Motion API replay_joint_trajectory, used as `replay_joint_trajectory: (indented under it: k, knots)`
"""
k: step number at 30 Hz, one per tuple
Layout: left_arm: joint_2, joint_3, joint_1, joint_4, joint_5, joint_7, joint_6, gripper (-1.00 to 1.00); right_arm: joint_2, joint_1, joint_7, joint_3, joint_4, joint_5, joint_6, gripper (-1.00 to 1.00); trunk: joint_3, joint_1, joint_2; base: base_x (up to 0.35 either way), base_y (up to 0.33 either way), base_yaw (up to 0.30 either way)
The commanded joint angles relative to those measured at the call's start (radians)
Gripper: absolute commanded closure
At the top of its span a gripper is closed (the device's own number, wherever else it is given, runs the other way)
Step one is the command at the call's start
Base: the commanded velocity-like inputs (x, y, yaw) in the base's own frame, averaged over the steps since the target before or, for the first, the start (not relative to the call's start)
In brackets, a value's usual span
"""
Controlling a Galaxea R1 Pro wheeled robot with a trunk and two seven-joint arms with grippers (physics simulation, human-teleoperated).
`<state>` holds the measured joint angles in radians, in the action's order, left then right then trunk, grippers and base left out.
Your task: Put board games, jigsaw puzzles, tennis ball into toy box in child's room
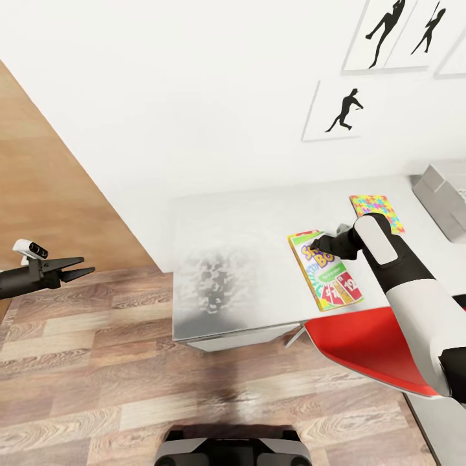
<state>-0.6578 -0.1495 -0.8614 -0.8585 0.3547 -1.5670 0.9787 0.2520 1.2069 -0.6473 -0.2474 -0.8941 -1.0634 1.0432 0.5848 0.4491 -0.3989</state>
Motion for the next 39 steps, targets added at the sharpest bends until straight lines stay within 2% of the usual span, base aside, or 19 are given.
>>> replay_joint_trajectory:
  k: [1, 22, 39]
  knots:
    - [0.000, 0.001, -0.001, 0.000, 0.000, -0.004, 0.011, -1.00, 0.001, 0.000, -0.009, -0.004, 0.096, -0.006, 0.004, -1.00, 0.002, 0.001, -0.001, -0.049, 0.000, 0.000]
    - [0.000, 0.001, -0.001, 0.000, 0.000, -0.004, 0.012, -1.00, 0.003, 0.000, -0.008, -0.004, 0.096, -0.009, 0.004, -1.00, 0.002, 0.001, -0.001, -0.012, 0.000, 0.000]
    - [0.000, 0.001, -0.002, 0.000, 0.000, -0.004, 0.012, -1.00, 0.014, 0.000, 0.053, -0.004, 0.096, -0.009, 0.004, -1.00, 0.002, 0.001, -0.001, 0.000, 0.000, 0.000]
